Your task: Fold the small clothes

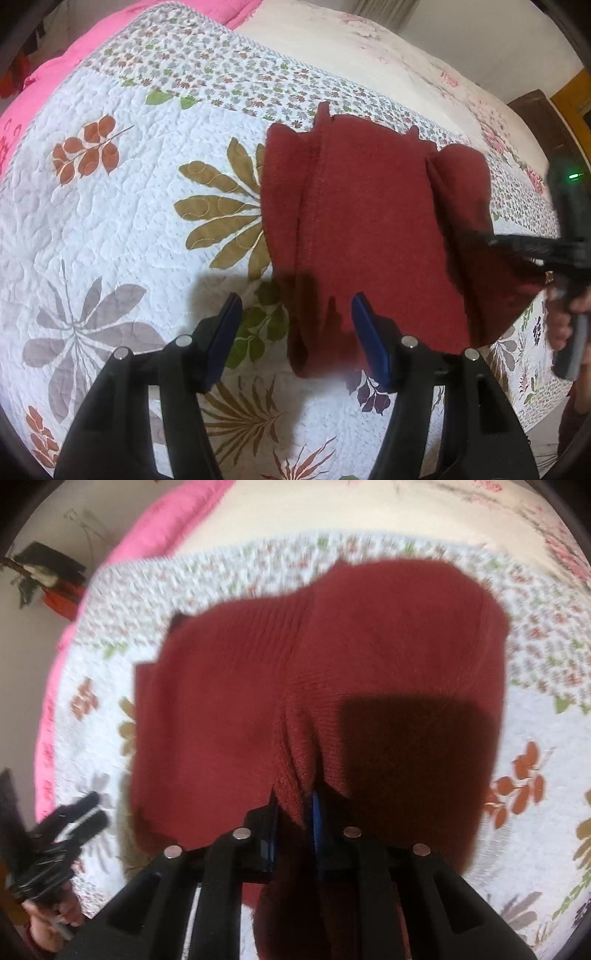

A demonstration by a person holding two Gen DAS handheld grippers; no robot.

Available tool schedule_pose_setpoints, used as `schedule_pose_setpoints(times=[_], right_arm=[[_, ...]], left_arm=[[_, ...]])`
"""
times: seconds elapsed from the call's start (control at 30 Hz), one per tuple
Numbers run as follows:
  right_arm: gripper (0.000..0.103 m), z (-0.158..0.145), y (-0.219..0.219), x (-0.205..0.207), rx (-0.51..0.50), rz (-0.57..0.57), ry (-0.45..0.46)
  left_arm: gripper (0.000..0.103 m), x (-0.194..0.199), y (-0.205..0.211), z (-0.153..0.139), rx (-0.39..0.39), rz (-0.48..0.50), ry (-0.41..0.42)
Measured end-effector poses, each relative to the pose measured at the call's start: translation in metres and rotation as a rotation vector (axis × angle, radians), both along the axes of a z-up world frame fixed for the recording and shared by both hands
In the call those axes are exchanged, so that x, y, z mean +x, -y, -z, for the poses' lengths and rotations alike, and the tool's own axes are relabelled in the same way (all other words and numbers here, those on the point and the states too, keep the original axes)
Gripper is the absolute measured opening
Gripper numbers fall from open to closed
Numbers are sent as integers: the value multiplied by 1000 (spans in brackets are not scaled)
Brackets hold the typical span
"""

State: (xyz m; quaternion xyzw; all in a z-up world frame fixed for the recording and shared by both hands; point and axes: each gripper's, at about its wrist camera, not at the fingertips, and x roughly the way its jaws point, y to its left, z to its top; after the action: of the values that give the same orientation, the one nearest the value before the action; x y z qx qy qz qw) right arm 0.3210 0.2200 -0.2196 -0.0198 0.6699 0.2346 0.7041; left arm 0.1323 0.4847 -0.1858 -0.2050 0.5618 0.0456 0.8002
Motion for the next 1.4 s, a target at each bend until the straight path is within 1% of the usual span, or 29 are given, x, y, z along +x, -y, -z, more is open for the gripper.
schedule_pose_setpoints(times=[0.07, 0.1, 0.13, 0.23, 0.33, 0.4, 0.43, 0.5, 0.57, 0.63, 0.7, 0.77, 0.83, 0.93, 1.07, 1.17, 1.3, 1.4], right_arm=[[33, 12, -2, -1, 21, 3, -23], [46, 12, -2, -2, 48, 2, -34], [52, 10, -3, -3, 74, -4, -42], [53, -4, 0, -7, 104, -28, -45], [53, -29, 17, -8, 167, -6, -30], [53, -49, 40, -5, 192, 31, -1], [55, -54, 51, -3, 196, 54, 11], [56, -62, 77, 1, 206, 103, 23], [56, -61, 102, 3, 152, 143, 47], [56, -51, 126, 4, 97, 181, 48], [55, -40, 142, 1, 96, 206, 26], [54, -31, 156, -2, 79, 217, 25], [54, -24, 159, -6, 53, 215, 38], [54, -16, 170, -9, 59, 217, 31], [54, -11, 184, -13, 69, 214, 34], [54, -10, 189, -15, 59, 206, 43], [54, -10, 195, -16, 54, 191, 51], [54, -9, 195, -15, 57, 188, 51]], left_arm=[[62, 0, 0, 0, -6, -3, -2], [62, 1, 1, 0, -10, -4, -2], [62, 1, 0, -1, -13, -4, -1], [62, 8, 4, -4, -31, -2, 6], [62, 20, 14, -8, -59, 8, 20], [63, 30, 24, -11, -86, 22, 29], [64, 35, 30, -11, -98, 28, 32], [66, 48, 46, -11, -133, 49, 36], [68, 58, 60, -11, -159, 67, 37], [71, 75, 80, -6, -202, 97, 33], [71, 88, 96, 1, -229, 114, 17], [71, 99, 109, 10, -245, 125, -6], [71, 109, 122, 20, -248, 138, -37], [71, 118, 133, 34, -256, 148, -72], [71, 123, 140, 48, -253, 120, -116], [71, 118, 138, 46, -250, 70, -113], [75, 113, 138, 45, -230, 48, -115], [75, 117, 139, 58, -287, 30, -150]])
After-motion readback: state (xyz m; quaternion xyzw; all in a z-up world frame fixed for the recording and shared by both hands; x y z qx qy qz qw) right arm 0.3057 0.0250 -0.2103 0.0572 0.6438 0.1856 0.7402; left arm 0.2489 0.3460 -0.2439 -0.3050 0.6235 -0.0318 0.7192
